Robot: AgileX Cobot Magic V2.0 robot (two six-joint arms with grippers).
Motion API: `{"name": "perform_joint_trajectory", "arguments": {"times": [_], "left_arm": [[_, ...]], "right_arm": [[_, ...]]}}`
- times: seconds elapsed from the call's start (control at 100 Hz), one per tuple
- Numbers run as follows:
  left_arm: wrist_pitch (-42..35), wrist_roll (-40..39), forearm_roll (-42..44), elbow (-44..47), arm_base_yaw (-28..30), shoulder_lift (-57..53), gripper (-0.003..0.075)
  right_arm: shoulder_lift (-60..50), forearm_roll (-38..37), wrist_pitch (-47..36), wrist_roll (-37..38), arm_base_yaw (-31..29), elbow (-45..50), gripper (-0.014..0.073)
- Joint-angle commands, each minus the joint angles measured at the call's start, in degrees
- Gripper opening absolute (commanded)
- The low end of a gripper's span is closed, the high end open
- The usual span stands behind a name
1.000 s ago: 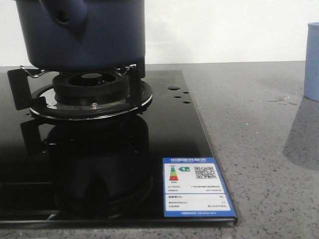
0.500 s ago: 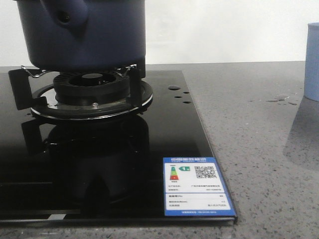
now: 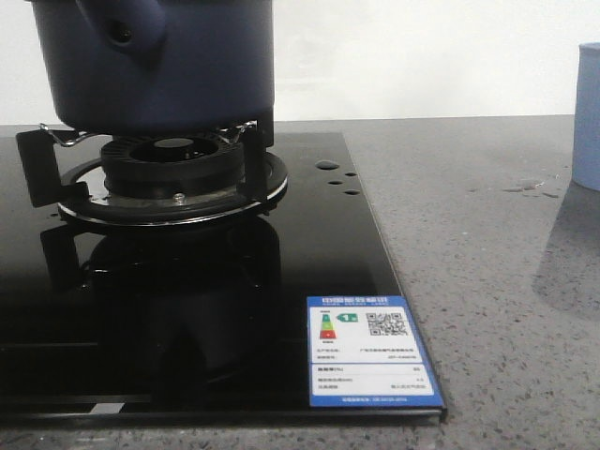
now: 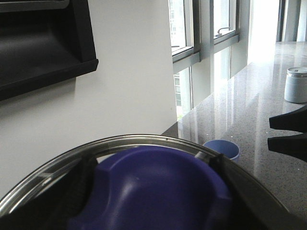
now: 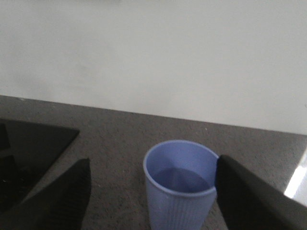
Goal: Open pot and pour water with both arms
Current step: 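Move the right gripper over the light blue cup, then close the right gripper around the light blue cup and lift it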
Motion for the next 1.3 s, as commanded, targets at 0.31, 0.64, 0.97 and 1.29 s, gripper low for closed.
{"name": "perform_joint_trajectory", "arguments": {"times": [0.31, 0.64, 0.97, 1.29], "left_arm": [[-2.16, -0.55, -5.24, -1.63, -0.01, -1.02, 0.0250], [-2.57, -0.55, -5.24, -1.63, -0.01, -1.02, 0.0250], [-2.57, -0.55, -5.24, -1.63, -0.01, -1.02, 0.0250], [-2.57, -0.55, -5.24, -1.63, -0.01, -1.02, 0.0250]], "right_arm": [[4.78, 4.79, -6.00, -0.84, 0.04, 4.07, 0.0615], [12.79, 5.47, -7.34, -0.84, 0.04, 3.36, 0.0630], [18.30, 5.03, -13.56, -0.84, 2.45, -2.26, 0.0625], [24.10, 4.98, -15.21, -0.84, 4.71, -4.08, 0.0625]]}}
